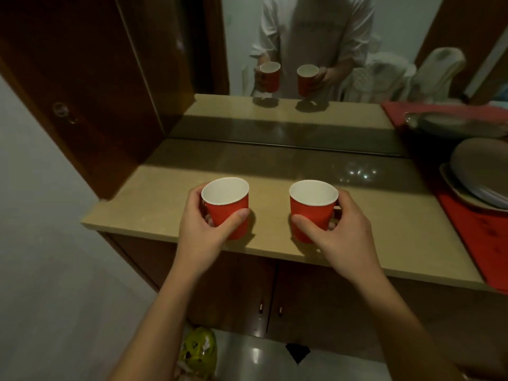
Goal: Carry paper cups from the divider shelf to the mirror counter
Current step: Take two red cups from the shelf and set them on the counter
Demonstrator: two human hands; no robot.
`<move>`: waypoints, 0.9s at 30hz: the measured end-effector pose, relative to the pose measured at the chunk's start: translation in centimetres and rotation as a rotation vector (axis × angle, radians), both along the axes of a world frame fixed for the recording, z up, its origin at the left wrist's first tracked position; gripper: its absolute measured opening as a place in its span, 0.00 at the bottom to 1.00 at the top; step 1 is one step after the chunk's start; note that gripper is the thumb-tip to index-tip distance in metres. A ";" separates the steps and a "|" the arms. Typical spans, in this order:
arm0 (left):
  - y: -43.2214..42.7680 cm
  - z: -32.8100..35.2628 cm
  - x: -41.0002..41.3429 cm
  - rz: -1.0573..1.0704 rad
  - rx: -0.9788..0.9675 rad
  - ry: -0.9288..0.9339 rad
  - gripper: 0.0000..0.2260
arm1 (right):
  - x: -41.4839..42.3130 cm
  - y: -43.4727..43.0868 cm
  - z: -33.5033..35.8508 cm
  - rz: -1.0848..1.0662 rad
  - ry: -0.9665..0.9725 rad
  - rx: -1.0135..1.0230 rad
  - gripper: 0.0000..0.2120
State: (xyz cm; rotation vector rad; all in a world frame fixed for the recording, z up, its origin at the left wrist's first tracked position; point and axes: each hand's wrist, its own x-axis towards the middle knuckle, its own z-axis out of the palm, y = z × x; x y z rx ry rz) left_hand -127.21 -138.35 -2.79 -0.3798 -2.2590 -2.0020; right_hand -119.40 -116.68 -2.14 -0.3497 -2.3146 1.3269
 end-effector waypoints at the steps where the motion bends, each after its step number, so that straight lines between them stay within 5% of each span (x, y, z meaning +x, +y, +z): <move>1: 0.4 -0.1 -0.6 -0.008 -0.004 -0.010 0.35 | -0.4 0.2 -0.1 -0.007 -0.007 0.010 0.34; 27: 4.2 -1.9 -10.9 -0.007 -0.279 -0.016 0.34 | -10.7 2.0 -2.0 -0.081 -0.056 -0.045 0.30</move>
